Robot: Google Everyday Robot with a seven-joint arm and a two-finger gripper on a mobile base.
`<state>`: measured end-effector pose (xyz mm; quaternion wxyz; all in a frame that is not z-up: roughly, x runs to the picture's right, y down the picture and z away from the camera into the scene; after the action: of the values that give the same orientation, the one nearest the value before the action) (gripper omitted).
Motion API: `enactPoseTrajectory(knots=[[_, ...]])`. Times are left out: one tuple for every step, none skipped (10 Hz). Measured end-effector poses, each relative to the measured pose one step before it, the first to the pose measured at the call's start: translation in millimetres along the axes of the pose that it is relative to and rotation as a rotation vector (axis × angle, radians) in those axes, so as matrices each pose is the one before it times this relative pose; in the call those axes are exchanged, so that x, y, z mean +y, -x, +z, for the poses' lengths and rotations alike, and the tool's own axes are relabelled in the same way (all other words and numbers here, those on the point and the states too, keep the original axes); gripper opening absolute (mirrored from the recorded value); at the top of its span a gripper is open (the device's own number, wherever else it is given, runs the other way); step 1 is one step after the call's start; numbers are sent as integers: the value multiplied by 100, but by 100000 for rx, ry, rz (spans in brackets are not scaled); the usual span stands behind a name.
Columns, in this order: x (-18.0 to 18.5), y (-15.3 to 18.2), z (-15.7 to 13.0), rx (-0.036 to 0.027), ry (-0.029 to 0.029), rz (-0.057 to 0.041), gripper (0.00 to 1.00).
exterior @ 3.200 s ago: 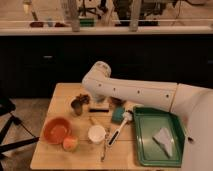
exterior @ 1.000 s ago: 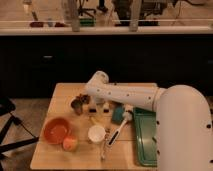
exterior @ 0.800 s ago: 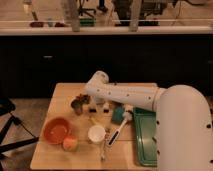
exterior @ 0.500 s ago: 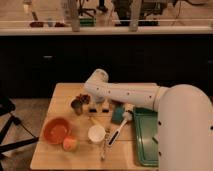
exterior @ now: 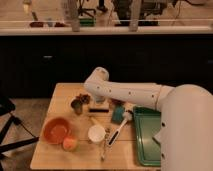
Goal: Wipe red bowl with eraser
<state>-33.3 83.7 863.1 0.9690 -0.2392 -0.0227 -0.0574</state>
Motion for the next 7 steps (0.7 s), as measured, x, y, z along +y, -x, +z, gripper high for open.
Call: enactPoseTrajectory(knots=[[-168,-41,612,-209,759,1026,23],[-118,29,378,-315,563,661,31],[-60,-171,425,-57,641,743,43],[23,-209,313,-5,502,598,53],[-17,-63,170,-41,274,293,63],[27,-2,222,-73,416,265,74],[-1,-10,120,61,144,-14,79]])
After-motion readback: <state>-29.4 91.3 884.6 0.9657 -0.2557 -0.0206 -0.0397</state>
